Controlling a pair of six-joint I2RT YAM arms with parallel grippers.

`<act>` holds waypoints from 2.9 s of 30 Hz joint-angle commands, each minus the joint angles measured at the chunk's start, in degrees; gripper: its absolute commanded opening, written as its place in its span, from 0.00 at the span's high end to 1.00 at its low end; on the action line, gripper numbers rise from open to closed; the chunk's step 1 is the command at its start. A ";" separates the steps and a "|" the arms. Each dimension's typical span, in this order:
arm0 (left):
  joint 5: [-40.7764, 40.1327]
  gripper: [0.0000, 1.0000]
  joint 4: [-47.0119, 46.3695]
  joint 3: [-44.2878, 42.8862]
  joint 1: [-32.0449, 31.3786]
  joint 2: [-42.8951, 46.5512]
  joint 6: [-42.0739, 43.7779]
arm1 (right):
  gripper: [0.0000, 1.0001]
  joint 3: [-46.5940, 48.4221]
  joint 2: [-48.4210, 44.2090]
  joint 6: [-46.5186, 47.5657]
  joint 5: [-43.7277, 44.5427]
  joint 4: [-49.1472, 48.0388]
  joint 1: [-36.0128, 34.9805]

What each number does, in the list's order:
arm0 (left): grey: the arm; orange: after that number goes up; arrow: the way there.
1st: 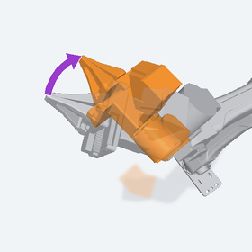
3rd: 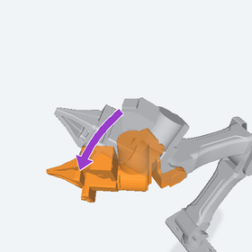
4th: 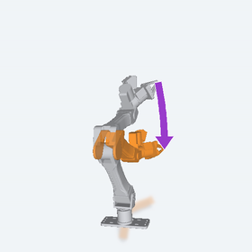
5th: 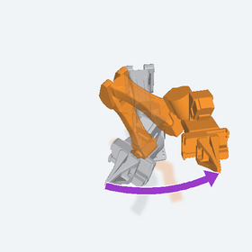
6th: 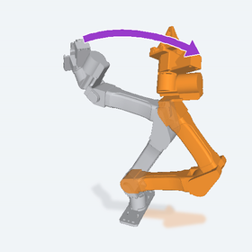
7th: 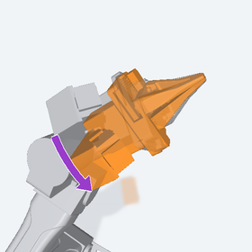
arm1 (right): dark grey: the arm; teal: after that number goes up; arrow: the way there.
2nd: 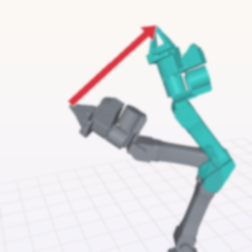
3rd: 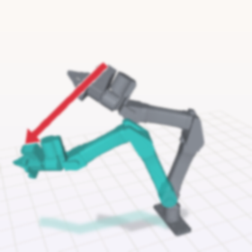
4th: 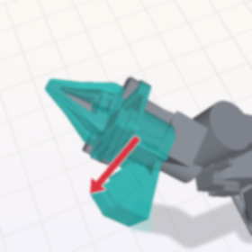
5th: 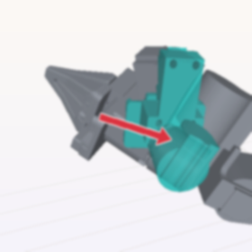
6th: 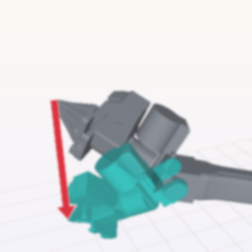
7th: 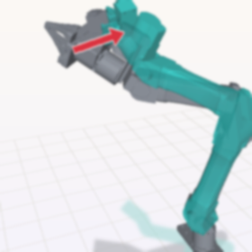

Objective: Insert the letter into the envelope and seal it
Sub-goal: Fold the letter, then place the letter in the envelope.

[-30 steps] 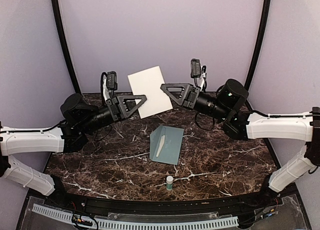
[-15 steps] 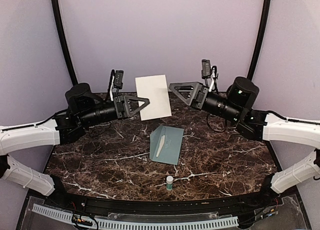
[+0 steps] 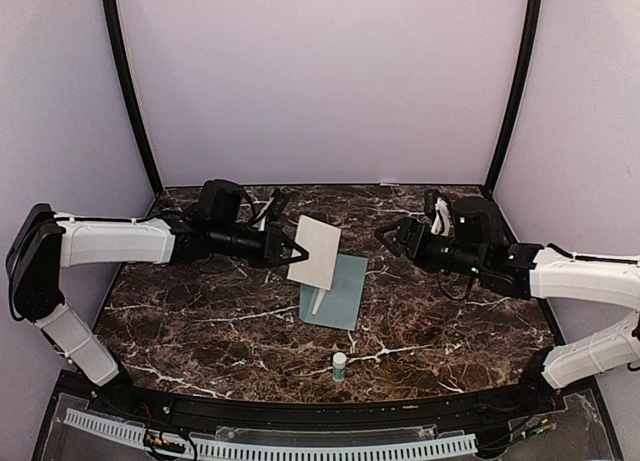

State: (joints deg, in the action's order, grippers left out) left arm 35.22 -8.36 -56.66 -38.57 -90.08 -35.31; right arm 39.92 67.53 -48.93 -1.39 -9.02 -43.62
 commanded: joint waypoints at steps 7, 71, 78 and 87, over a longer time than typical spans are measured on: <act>4.31 1.00 -0.07 -3.54 4.02 -7.60 4.42 | 0.11 0.75 9.64 -2.74 -3.04 -1.32 1.34; -3.31 1.00 -15.18 9.46 7.45 -12.76 -6.59 | 0.24 17.47 43.12 2.90 -13.69 -1.95 2.22; -2.93 1.00 -15.75 8.77 7.50 -14.24 -6.07 | 0.24 17.45 43.43 2.88 -14.21 -2.21 2.23; -2.18 1.00 -15.63 9.00 7.43 -15.93 -5.71 | 0.24 17.70 43.86 2.88 -14.55 -2.35 2.29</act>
State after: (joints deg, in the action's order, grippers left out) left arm 32.34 -24.62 -46.87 -31.35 -105.36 -42.28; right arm 56.80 109.65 -46.50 -15.25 -13.17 -41.56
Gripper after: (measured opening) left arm 0.005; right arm 0.761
